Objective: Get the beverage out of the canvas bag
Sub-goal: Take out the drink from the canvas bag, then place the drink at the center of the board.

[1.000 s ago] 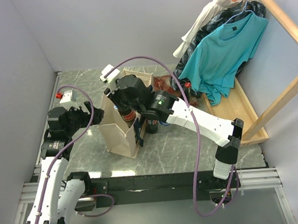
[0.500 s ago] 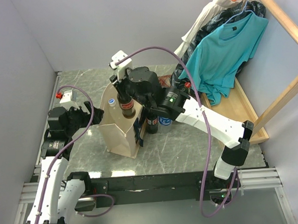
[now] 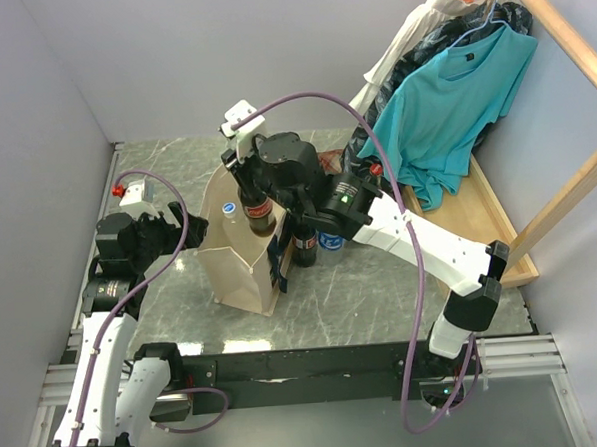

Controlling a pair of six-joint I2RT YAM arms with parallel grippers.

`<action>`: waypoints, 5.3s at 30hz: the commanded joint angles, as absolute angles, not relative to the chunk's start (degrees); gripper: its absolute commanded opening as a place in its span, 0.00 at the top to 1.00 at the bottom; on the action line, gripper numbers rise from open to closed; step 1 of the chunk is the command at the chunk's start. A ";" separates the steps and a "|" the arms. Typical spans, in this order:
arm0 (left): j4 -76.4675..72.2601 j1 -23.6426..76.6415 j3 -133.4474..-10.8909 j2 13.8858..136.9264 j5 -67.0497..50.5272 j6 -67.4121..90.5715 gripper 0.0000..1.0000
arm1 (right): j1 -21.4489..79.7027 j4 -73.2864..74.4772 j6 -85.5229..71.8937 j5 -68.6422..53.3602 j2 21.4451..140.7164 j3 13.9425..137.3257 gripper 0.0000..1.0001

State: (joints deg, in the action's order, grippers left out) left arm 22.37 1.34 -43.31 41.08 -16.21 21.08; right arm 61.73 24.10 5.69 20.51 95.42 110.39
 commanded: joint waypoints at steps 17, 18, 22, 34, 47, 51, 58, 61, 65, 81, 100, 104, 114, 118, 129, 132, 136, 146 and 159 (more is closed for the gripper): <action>21.97 1.49 -43.95 41.31 -16.35 20.65 0.04 | 61.35 11.78 11.34 24.52 88.33 118.30 1.00; 21.97 1.49 -44.03 41.40 -16.35 20.65 0.04 | 61.43 11.69 11.42 24.52 88.16 118.47 1.00; 21.80 1.49 -43.95 41.40 -16.44 20.65 0.04 | 61.44 11.16 12.39 25.13 88.15 118.65 1.00; 21.88 1.49 -44.03 41.57 -16.52 20.65 0.04 | 61.35 11.25 14.85 26.19 88.42 121.99 1.00; 21.80 1.49 -44.03 41.48 -16.70 20.57 0.04 | 61.35 11.95 16.26 26.98 88.07 126.30 1.00; 21.80 1.49 -44.03 41.40 -16.70 20.57 0.04 | 61.35 11.43 16.70 27.25 87.28 126.39 1.00; 21.80 1.58 -43.95 41.31 -16.52 20.65 0.04 | 61.35 10.55 17.84 27.07 85.96 126.91 1.00; 21.88 1.49 -44.03 41.22 -16.44 20.65 0.04 | 61.35 10.98 18.37 27.25 86.48 128.40 1.00; 21.80 1.49 -43.95 41.04 -16.17 20.74 0.04 | 61.26 10.46 19.25 27.33 86.31 129.29 1.00; 21.80 1.49 -43.95 41.22 -16.44 20.74 0.04 | 61.35 8.35 22.85 31.37 82.71 127.80 1.00; 21.53 1.49 -43.95 41.83 -17.22 20.65 0.04 | 60.82 0.35 22.24 41.39 65.32 103.47 1.00; 21.53 1.49 -43.95 42.01 -17.40 20.65 0.04 | 59.68 0.09 21.19 43.24 62.06 98.71 1.00; 21.36 1.49 -44.03 42.63 -17.49 20.65 0.04 | 50.12 1.93 12.66 42.72 54.68 87.82 1.00; 21.45 1.49 -44.12 42.89 -17.67 20.65 0.04 | 46.68 3.16 10.02 42.01 53.09 84.82 1.00; 21.45 1.58 -44.03 42.89 -17.49 20.65 0.04 | 36.92 3.16 5.01 39.64 51.50 76.74 1.00; 21.45 1.49 -43.95 42.72 -17.32 20.65 0.04 | 35.16 2.55 4.22 39.03 51.68 75.16 1.00; 21.53 1.49 -44.03 42.63 -17.31 20.65 0.04 | 32.70 1.41 3.43 38.06 51.94 73.30 1.00; 21.53 1.49 -44.03 42.80 -17.14 20.65 0.03 | 26.20 -8.15 1.67 36.91 52.91 64.70 1.00; 21.53 1.49 -44.12 42.98 -16.96 20.57 0.04 | 19.96 -19.42 0.09 32.79 59.06 59.15 1.00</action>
